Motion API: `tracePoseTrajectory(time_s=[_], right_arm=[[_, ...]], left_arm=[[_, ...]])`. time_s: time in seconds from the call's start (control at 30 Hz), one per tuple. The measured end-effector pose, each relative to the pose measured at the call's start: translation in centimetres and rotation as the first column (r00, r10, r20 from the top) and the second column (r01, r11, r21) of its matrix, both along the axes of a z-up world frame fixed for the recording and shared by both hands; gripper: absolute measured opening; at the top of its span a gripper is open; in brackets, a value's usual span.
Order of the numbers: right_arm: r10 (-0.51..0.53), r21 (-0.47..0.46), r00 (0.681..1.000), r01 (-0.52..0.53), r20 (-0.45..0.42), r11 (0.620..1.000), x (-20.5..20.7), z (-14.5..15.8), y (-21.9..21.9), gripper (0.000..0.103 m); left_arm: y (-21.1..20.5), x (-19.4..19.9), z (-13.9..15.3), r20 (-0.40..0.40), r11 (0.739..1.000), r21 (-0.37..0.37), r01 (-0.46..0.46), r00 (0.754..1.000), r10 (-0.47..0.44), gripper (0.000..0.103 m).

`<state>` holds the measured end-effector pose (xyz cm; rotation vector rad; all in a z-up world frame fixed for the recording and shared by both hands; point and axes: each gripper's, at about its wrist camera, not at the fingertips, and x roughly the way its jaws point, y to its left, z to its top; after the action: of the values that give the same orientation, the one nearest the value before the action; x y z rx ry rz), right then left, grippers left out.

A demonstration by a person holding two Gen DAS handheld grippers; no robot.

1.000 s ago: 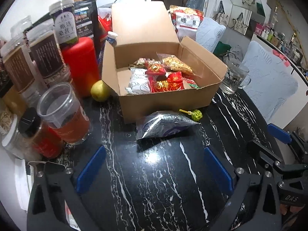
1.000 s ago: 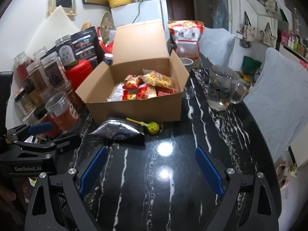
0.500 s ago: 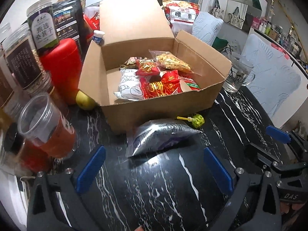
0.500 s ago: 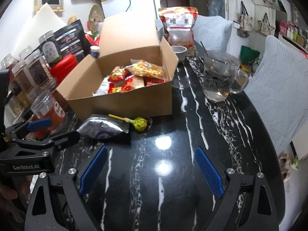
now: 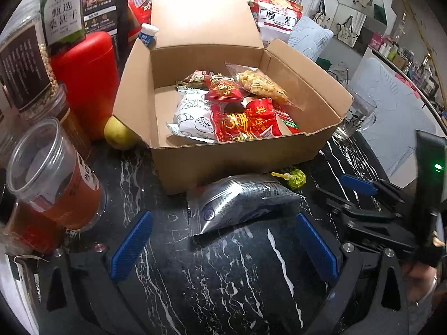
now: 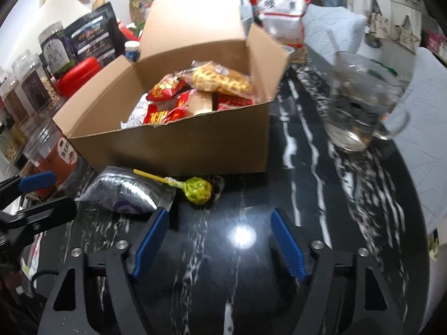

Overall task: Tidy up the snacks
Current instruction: 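Grasp the silver foil bag with the left gripper while the right grasps the lollipop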

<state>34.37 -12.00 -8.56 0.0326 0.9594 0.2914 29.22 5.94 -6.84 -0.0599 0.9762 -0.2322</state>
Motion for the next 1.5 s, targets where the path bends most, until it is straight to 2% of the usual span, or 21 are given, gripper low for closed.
tracePoseTrajectory(time_s=[0.17,0.27,0.4,0.6,0.77,1.13,1.33,1.5], right_arm=[[0.064,0.002,0.998,-0.064,-0.012,0.998,2.1,-1.1,1.4,0.062],[0.105,0.002,0.994,-0.105,-0.023,0.994,2.8,-1.8,2.3,0.054],[0.137,-0.016,0.990,-0.137,-0.027,0.990,3.0,-2.4,3.1,0.027],[0.101,-0.018,0.995,-0.101,0.010,0.995,2.2,-2.4,2.3,0.027],[0.059,-0.002,0.998,-0.059,0.016,0.998,0.9,-2.0,0.5,0.027],[-0.045,0.024,0.999,0.045,0.009,0.999,-2.1,-2.0,-3.2,0.027],[-0.085,0.041,0.996,0.085,0.016,0.996,-3.1,-1.3,-5.1,0.027],[-0.102,0.052,0.995,0.100,0.024,0.994,-3.9,-1.0,-6.1,0.027]], left_arm=[[0.2,0.7,-0.1,0.006,1.000,-0.019,0.014,1.000,-0.014,0.103],[0.0,1.1,-0.2,0.016,0.999,-0.028,0.034,0.999,-0.034,0.103],[-0.7,1.6,-0.5,0.032,0.997,-0.027,0.067,0.997,-0.066,0.103],[-1.4,2.4,-1.8,0.014,0.994,-0.032,0.105,0.994,-0.104,0.103],[-2.0,2.5,-2.6,-0.022,0.990,-0.074,0.124,0.992,-0.126,0.103],[-6.4,0.3,-3.3,-0.058,0.968,-0.107,0.225,0.971,-0.232,0.103],[-8.5,-1.2,-2.5,-0.036,0.955,-0.095,0.281,0.958,-0.286,0.103],[-9.4,-1.5,-1.5,0.017,0.957,-0.041,0.289,0.957,-0.288,0.103]])
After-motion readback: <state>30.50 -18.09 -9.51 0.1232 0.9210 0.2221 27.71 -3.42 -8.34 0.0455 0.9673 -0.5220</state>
